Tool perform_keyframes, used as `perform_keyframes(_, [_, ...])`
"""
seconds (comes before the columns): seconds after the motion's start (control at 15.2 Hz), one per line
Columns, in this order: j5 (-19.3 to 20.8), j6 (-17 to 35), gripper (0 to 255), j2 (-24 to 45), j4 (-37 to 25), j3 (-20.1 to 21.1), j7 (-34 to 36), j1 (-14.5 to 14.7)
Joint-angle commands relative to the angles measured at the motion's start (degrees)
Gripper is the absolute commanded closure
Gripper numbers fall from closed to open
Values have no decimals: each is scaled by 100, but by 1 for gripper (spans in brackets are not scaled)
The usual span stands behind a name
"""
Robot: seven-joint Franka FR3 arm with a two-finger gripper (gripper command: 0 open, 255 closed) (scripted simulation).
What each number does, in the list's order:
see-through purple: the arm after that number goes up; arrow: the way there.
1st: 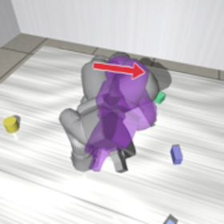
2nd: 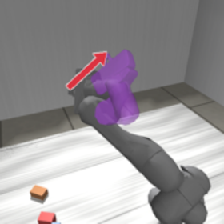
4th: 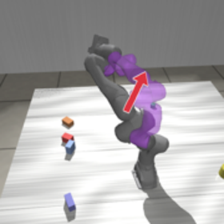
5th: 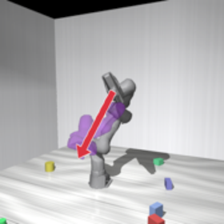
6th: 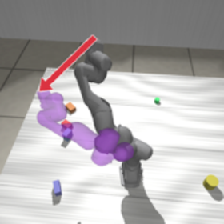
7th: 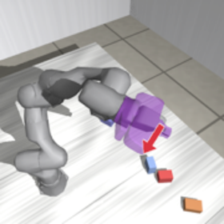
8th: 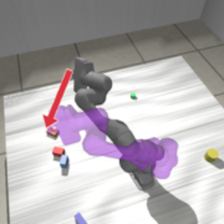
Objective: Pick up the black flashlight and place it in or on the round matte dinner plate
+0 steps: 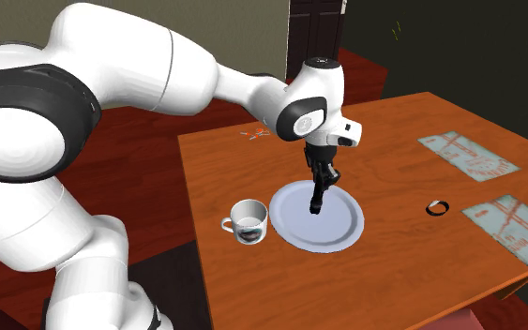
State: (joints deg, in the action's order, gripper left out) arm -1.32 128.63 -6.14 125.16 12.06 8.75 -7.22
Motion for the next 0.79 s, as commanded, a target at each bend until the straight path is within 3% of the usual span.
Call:
perform_keyframes(0.0, [0, 1, 0, 0, 0, 0, 0, 0])
perform_keyframes(0.33, [0, 1, 0, 0, 0, 0, 0, 0])
perform_keyframes(0.59, [-75, -706, 0, -353, -361, -33, -56, 0])
perform_keyframes(0.73, [-76, -706, 0, -353, -360, -33, -57, 0])
